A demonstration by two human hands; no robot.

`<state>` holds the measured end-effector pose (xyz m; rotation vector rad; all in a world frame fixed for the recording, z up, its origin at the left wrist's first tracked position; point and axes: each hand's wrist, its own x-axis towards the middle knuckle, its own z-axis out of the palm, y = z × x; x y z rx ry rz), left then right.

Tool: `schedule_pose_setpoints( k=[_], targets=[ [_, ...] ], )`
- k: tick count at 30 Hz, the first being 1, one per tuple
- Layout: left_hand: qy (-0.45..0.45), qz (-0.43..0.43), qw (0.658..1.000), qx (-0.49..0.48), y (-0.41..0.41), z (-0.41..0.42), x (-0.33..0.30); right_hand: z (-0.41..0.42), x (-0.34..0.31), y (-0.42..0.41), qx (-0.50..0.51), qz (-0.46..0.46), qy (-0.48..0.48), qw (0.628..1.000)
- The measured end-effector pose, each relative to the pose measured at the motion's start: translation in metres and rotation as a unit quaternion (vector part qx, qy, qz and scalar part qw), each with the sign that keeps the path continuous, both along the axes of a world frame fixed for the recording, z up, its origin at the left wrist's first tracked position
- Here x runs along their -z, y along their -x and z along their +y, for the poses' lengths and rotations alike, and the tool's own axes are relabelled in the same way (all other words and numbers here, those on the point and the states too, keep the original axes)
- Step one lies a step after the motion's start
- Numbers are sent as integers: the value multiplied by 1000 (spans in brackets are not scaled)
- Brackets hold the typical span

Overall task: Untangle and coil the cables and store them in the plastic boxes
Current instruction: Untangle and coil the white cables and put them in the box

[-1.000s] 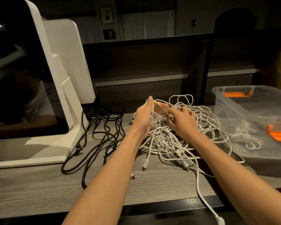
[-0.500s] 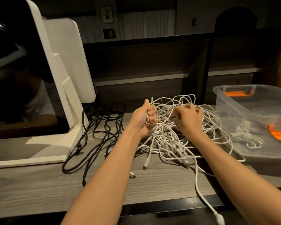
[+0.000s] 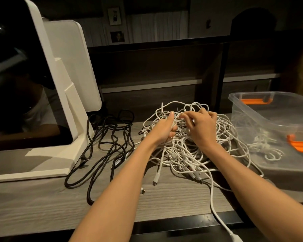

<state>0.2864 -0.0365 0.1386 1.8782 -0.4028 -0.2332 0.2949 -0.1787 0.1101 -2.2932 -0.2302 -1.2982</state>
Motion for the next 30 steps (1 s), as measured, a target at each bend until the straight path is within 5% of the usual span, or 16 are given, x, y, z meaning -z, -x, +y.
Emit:
schedule_pose_setpoints(
  k=[5,12,17,24,30],
  targets=[
    [1,-52,998,40,0,5,0,-1,0,-1,33,71,-13,997],
    [68,-137,971,-184,-12,0,14,2,3,1,38,189,84,978],
    [169,-104,976,-93,-7,2,12,4,3,-1,37,210,81,974],
    [282,-28,948,-145,-4,3,2,-2,7,-5,52,228,67,970],
    [366,105,916,-125,-2,2,-1,-2,8,-1,74,155,86,981]
  ],
)
